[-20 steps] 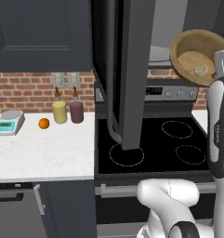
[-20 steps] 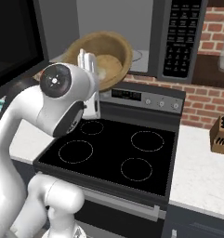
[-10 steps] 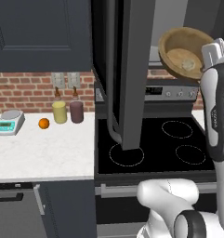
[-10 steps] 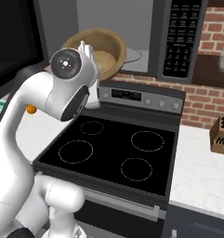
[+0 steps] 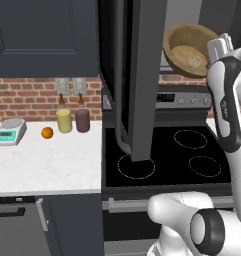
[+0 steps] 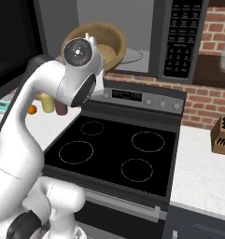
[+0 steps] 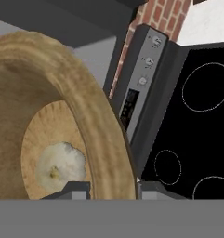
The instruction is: Pick the garlic from the sink and place it in the bowl. Then pick the bowl and place it in the microwave. Then close the microwave door and press the start button.
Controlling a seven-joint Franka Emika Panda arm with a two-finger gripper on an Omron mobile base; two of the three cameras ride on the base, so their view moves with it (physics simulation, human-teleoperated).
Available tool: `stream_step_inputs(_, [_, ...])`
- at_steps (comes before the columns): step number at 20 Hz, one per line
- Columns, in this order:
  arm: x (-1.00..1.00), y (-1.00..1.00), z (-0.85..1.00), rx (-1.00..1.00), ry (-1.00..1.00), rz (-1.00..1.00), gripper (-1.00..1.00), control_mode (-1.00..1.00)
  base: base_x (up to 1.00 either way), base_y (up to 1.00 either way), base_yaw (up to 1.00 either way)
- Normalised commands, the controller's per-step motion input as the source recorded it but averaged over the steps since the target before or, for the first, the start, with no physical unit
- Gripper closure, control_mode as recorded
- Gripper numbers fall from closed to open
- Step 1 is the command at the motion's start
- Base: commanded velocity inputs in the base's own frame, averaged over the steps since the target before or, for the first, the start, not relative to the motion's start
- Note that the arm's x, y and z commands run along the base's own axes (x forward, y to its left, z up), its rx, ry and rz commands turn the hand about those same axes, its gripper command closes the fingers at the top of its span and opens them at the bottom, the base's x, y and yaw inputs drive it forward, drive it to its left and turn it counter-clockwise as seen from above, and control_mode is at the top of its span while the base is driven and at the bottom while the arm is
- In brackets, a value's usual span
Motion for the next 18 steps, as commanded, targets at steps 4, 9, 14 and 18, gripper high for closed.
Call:
stream_step_inputs(4, [0.32, 0.12, 0.34, 0.00, 0.00, 0.00, 1.00, -1.00, 0.00, 0.00, 0.00])
stream_step_inputs(9, [0.33, 0.10, 0.13, 0.00, 0.00, 0.00, 1.00, -1.00, 0.00, 0.00, 0.00])
stream_step_inputs(14, [0.37, 0.00, 0.00, 0.00, 0.00, 0.00, 1.00, -1.00, 0.00, 0.00, 0.00])
stream_step_inputs(18, [0.49, 0.01, 0.00, 0.00, 0.00, 0.00, 1.00, -1.00, 0.00, 0.00, 0.00])
